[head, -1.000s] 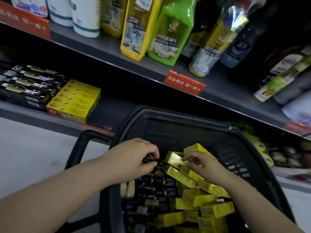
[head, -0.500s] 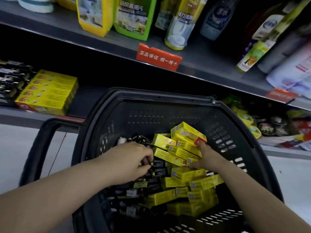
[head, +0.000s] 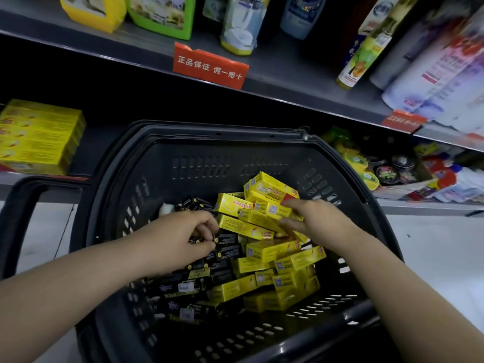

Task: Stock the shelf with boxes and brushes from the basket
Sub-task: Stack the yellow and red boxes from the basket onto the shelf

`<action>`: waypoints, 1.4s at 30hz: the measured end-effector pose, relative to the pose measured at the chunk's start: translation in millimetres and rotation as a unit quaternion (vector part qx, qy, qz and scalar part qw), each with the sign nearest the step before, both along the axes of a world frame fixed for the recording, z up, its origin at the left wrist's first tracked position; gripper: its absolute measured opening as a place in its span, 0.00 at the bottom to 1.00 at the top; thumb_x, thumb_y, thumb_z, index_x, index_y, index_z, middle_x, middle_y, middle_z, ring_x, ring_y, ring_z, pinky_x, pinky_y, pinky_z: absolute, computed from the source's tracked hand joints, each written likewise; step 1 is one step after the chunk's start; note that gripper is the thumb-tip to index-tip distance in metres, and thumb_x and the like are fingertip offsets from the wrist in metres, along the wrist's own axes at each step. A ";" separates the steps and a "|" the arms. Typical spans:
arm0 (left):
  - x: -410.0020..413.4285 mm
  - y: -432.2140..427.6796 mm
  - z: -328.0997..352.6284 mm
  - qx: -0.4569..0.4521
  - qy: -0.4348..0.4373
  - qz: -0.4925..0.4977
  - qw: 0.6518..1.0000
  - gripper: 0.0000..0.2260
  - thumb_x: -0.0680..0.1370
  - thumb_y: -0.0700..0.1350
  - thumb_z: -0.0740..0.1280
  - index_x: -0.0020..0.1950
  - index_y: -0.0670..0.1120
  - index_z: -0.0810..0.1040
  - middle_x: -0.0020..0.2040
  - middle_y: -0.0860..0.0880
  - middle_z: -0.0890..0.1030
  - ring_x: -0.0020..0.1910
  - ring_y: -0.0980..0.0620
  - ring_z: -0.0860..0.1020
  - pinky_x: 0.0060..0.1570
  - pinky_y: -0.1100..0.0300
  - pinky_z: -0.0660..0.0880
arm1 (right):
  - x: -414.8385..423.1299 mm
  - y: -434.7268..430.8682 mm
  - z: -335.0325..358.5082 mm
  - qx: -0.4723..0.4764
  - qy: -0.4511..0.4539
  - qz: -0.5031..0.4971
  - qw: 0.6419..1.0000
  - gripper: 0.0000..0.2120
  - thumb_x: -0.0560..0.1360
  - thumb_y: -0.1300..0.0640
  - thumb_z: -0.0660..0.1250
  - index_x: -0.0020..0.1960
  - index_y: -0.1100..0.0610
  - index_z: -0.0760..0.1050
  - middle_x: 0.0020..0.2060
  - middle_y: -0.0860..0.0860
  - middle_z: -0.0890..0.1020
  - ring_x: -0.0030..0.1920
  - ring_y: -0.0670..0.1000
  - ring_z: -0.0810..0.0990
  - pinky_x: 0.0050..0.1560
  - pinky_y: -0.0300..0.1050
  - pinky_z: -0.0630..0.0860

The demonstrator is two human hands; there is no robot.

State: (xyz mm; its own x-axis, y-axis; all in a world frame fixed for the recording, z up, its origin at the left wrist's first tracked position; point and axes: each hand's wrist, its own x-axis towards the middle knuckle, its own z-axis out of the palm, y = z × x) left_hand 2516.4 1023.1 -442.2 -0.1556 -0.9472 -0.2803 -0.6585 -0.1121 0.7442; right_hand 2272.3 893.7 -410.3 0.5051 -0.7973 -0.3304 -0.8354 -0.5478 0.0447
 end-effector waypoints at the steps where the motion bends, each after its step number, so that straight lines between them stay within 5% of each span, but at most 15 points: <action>1: -0.8 1.1 -0.3 0.004 0.011 0.003 1.000 0.15 0.76 0.52 0.66 0.62 0.59 0.70 0.53 0.65 0.74 0.54 0.66 0.73 0.58 0.65 0.71 | 5.3 9.5 8.6 -0.024 -0.064 0.001 0.998 0.23 0.76 0.42 0.61 0.69 0.48 0.68 0.54 0.51 0.82 0.55 0.53 0.80 0.53 0.49 0.76; 3: -1.4 2.6 -1.1 0.003 0.020 0.005 1.000 0.24 0.75 0.56 0.66 0.68 0.61 0.62 0.59 0.66 0.69 0.60 0.65 0.69 0.60 0.67 0.67 | 17.9 29.7 23.1 -0.019 -0.244 -0.040 0.969 0.20 0.76 0.45 0.63 0.66 0.48 0.72 0.50 0.49 0.84 0.50 0.49 0.82 0.52 0.50 0.77; 6: -2.4 2.5 0.4 -0.001 0.054 0.014 0.998 0.34 0.68 0.65 0.66 0.70 0.66 0.55 0.63 0.65 0.63 0.65 0.65 0.63 0.62 0.65 0.64 | 36.2 52.9 31.2 0.111 -0.445 -0.136 0.878 0.12 0.75 0.49 0.64 0.58 0.48 0.78 0.46 0.47 0.84 0.45 0.43 0.83 0.49 0.46 0.80; 12: -11.3 3.2 1.5 0.093 0.220 0.046 0.970 0.35 0.60 0.61 0.71 0.64 0.59 0.64 0.59 0.57 0.78 0.56 0.61 0.78 0.57 0.60 0.76 | 52.7 61.2 21.4 0.229 -0.526 -0.239 0.784 0.03 0.77 0.54 0.65 0.48 0.52 0.77 0.35 0.47 0.84 0.36 0.48 0.84 0.39 0.37 0.80; 15: -14.7 4.7 4.4 0.124 0.281 0.094 0.947 0.27 0.61 0.53 0.73 0.57 0.54 0.69 0.54 0.51 0.82 0.49 0.59 0.82 0.45 0.66 0.78 | 51.5 59.3 13.6 0.290 -0.540 -0.267 0.743 0.07 0.76 0.51 0.65 0.48 0.54 0.77 0.39 0.49 0.85 0.40 0.51 0.85 0.42 0.40 0.81; 18: -14.4 2.3 8.8 0.151 0.301 0.135 0.932 0.21 0.65 0.48 0.73 0.56 0.47 0.73 0.50 0.48 0.84 0.40 0.57 0.83 0.35 0.69 0.77 | 48.6 48.4 8.5 0.367 -0.569 -0.319 0.663 0.11 0.78 0.51 0.62 0.51 0.57 0.77 0.44 0.54 0.85 0.43 0.55 0.85 0.41 0.42 0.81; 19: -14.0 1.6 9.5 0.161 0.310 0.153 0.924 0.19 0.67 0.48 0.73 0.55 0.45 0.75 0.48 0.46 0.84 0.37 0.56 0.83 0.33 0.68 0.77 | 46.3 43.6 5.4 0.373 -0.554 -0.320 0.672 0.11 0.78 0.51 0.61 0.52 0.57 0.77 0.45 0.54 0.85 0.43 0.54 0.85 0.40 0.41 0.81; 20: -13.4 0.9 9.6 0.172 0.317 0.173 0.917 0.17 0.68 0.47 0.72 0.54 0.44 0.76 0.48 0.45 0.84 0.37 0.54 0.83 0.34 0.65 0.78 | 42.0 37.6 -0.1 0.350 -0.503 -0.298 0.732 0.10 0.79 0.51 0.61 0.54 0.56 0.76 0.47 0.54 0.84 0.44 0.53 0.85 0.41 0.42 0.81; 22: -11.2 -0.1 9.0 0.192 0.317 0.222 0.902 0.13 0.72 0.47 0.71 0.53 0.43 0.77 0.43 0.44 0.83 0.36 0.49 0.81 0.37 0.60 0.76 | 27.2 23.4 -16.4 0.223 -0.255 -0.156 0.928 0.12 0.77 0.51 0.63 0.59 0.53 0.73 0.54 0.51 0.81 0.51 0.51 0.82 0.49 0.46 0.79; 24: -7.4 -1.2 7.3 0.205 0.317 0.263 0.888 0.10 0.74 0.47 0.69 0.51 0.44 0.76 0.37 0.45 0.82 0.33 0.49 0.79 0.33 0.61 0.75 | 13.6 13.9 -36.6 0.169 0.022 -0.033 0.985 0.24 0.74 0.50 0.68 0.68 0.51 0.67 0.62 0.51 0.75 0.59 0.53 0.76 0.55 0.47 0.74; 26: -4.8 -2.7 6.3 0.214 0.331 0.293 0.871 0.11 0.75 0.47 0.68 0.54 0.43 0.76 0.38 0.45 0.83 0.32 0.52 0.79 0.30 0.63 0.77 | 6.0 11.9 -55.8 0.212 0.120 -0.020 0.970 0.31 0.72 0.52 0.70 0.72 0.51 0.61 0.67 0.52 0.70 0.63 0.55 0.72 0.58 0.48 0.73; 33: -1.2 -5.7 9.4 0.250 0.384 0.337 0.823 0.11 0.78 0.46 0.64 0.56 0.41 0.77 0.39 0.44 0.83 0.34 0.48 0.80 0.33 0.57 0.78 | 14.6 12.5 -66.2 0.136 0.102 0.038 0.985 0.23 0.78 0.47 0.62 0.71 0.48 0.64 0.57 0.52 0.80 0.55 0.54 0.78 0.56 0.46 0.68; 36: 2.5 -8.0 13.5 0.297 0.444 0.321 0.782 0.14 0.79 0.52 0.60 0.54 0.43 0.78 0.31 0.46 0.81 0.26 0.51 0.79 0.28 0.61 0.76 | 32.1 18.1 -39.2 0.013 -0.080 0.022 0.996 0.17 0.78 0.45 0.59 0.61 0.55 0.68 0.46 0.53 0.81 0.48 0.55 0.78 0.47 0.46 0.70; 38: 4.6 -8.5 16.3 0.300 0.482 0.297 0.768 0.17 0.74 0.59 0.64 0.48 0.46 0.81 0.28 0.48 0.79 0.24 0.52 0.77 0.26 0.63 0.76 | 44.4 24.1 -18.6 0.049 -0.282 -0.063 0.956 0.16 0.78 0.44 0.59 0.54 0.57 0.70 0.42 0.52 0.81 0.43 0.54 0.79 0.43 0.49 0.75; 42: 2.2 -6.0 16.0 0.276 0.462 0.283 0.794 0.14 0.56 0.55 0.75 0.33 0.46 0.84 0.30 0.48 0.80 0.25 0.53 0.77 0.28 0.63 0.74 | 49.9 40.3 2.3 0.297 -0.512 -0.275 0.758 0.15 0.77 0.44 0.61 0.50 0.55 0.76 0.40 0.51 0.85 0.39 0.48 0.84 0.34 0.39 0.79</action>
State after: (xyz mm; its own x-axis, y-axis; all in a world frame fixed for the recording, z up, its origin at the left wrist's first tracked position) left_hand 2518.6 1017.1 -426.3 -0.1293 -0.7118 -0.6904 0.4112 -0.6721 0.6158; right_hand 2322.2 934.0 -408.1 0.3844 -0.8440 -0.3741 -0.3751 0.2275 -0.8986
